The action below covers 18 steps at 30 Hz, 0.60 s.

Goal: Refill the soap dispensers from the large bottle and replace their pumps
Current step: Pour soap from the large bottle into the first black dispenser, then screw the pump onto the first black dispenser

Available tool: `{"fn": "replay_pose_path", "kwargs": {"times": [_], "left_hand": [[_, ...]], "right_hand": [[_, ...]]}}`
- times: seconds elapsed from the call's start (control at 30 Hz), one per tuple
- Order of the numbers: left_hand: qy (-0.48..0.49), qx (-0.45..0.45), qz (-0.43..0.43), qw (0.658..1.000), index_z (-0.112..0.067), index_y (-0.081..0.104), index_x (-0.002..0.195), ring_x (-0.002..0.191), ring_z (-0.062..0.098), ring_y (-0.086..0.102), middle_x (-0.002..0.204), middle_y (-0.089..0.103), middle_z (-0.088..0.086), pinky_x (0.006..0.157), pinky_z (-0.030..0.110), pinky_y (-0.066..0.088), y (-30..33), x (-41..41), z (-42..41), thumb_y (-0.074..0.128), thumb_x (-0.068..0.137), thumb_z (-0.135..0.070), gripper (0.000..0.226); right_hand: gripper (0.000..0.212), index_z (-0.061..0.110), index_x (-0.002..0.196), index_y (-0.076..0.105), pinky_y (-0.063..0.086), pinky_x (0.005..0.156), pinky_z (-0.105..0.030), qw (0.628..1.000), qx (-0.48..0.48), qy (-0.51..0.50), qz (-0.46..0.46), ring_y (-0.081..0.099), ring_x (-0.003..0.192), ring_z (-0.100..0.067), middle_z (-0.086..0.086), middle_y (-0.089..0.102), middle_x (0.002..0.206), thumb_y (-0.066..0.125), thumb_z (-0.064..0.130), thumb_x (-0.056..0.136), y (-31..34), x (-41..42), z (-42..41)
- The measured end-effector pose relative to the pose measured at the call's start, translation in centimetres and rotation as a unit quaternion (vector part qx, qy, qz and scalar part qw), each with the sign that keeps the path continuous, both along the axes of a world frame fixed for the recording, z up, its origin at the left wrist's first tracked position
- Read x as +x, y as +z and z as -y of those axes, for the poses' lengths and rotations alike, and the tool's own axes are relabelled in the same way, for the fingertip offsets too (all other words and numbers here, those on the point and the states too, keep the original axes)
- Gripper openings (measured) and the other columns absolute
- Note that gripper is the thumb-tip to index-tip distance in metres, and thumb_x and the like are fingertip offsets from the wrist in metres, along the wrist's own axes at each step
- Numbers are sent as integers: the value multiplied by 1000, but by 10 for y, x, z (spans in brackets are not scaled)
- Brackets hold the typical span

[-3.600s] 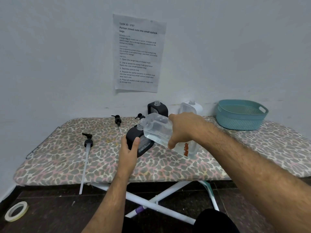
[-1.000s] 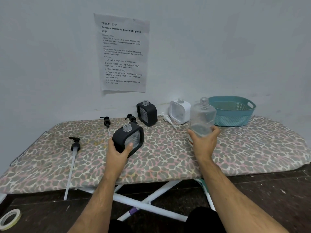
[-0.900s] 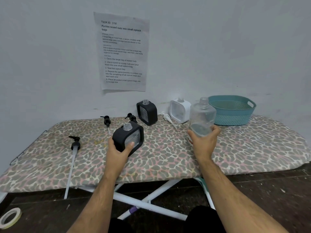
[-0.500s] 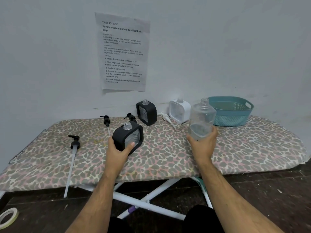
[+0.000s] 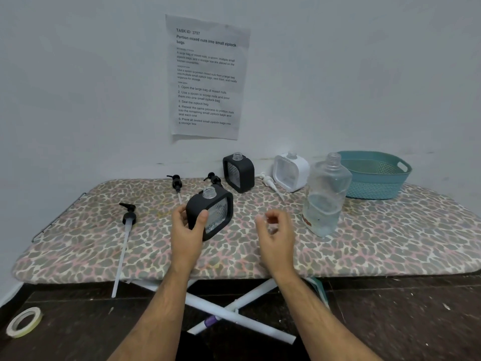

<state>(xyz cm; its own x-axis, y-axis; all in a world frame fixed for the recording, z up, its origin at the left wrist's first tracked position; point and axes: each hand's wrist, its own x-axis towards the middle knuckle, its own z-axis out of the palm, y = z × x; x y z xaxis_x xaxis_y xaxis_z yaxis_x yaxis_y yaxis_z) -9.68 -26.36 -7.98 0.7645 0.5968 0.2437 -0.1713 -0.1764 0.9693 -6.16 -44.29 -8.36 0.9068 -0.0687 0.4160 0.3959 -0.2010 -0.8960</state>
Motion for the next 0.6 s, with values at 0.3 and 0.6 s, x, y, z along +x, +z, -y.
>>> {"fn": "replay_pose_path", "kwargs": {"times": [0.3,0.6], "left_hand": [[-27,-16,-22,999,-21,35,147,118,10,55,138,52,0,82,11,47,0,2,-7,48,95,-43,59],[-61,-2,-59,996,-32,24,154,140,4,27,153,27,-15,114,26,26,2,6,-17,31,99,-53,59]], "right_hand": [[39,25,141,42,43,90,-22,968,36,185,-167,51,117,-10,8,49,131,39,38,105,16,34,-48],[78,25,144,46,34,116,-39,960,49,219,-166,46,132,-7,7,51,143,27,77,90,17,45,-77]]}}
